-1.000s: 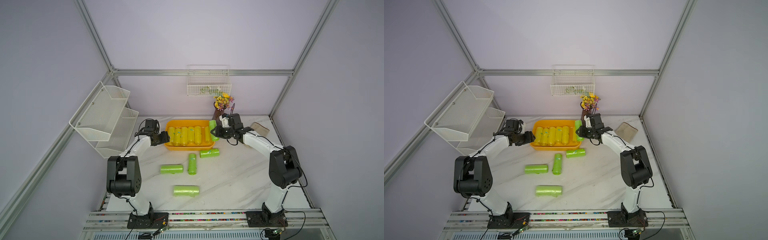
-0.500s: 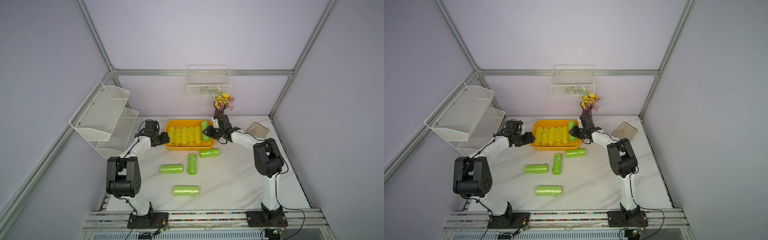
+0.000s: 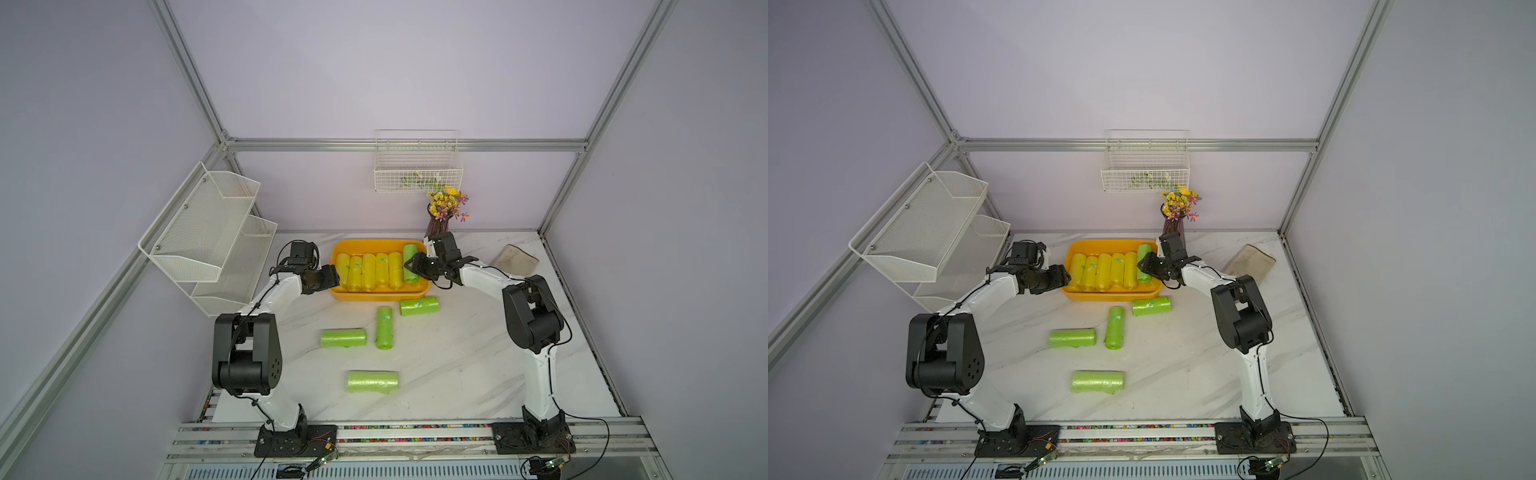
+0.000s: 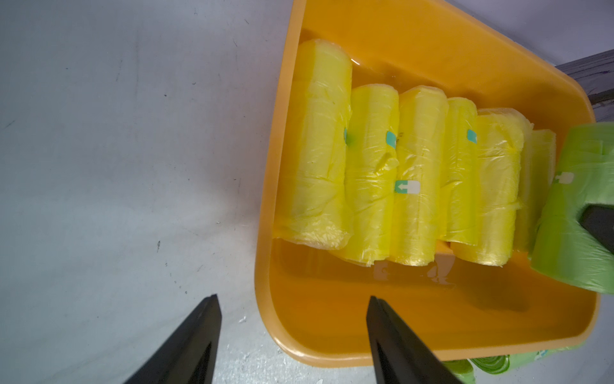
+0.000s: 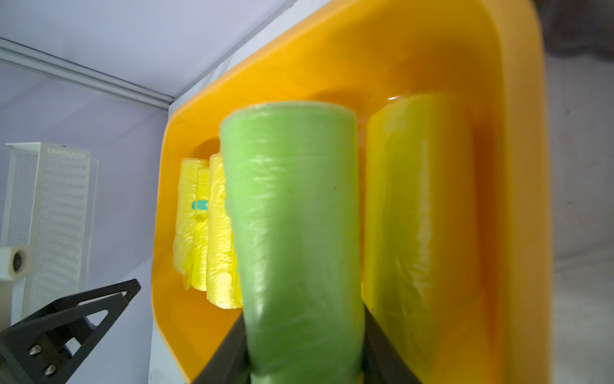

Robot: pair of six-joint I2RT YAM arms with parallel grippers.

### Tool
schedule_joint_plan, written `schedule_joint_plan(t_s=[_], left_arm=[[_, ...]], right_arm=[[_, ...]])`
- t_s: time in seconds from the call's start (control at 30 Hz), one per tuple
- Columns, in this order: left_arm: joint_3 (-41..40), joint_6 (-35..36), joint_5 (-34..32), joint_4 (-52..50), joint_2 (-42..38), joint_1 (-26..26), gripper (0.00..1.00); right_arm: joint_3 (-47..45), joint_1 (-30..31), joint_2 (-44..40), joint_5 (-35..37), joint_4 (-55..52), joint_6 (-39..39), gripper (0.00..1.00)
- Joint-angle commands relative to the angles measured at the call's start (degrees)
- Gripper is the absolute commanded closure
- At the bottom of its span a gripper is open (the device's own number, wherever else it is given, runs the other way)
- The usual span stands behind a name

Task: Put the roll of trash bags into the storage box
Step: Place the roll of trash bags in the storage box.

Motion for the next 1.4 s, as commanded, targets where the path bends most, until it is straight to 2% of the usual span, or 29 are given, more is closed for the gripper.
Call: schedule_joint_plan(t_s=[0.0,0.37,0.77,1.13,1.37], left_arm=[[-0.63,-0.53,0.61,1.79,-2.53,-0.32,0.30],[-1.46,-0.62,0.60,1.91,-3.01,-0.34,0.30],[-2.26,-1.38,0.98,2.99,-3.02,-0.35,0.30],[-2.48,-1.90,1.54,4.11,-1.83,-0.34,0.30],[-2.68,-1.87,1.63,4.21,-1.35,-0.35,0.30]], right_arm=[[1.18,0.31,1.10,0.97,3.23,0.72,0.56],[3.22,1.09,3.49,3.17,0.04,-0.05,0.50],[3.60,1.15,-2.38,9.48,-5.80,-5.73,0.39],[5.49,1.27,-6.61,12.64,-11.89,-11.77,0.37],[5.55,1.25,-6.80,8.20,-8.95,-13.67,0.44]])
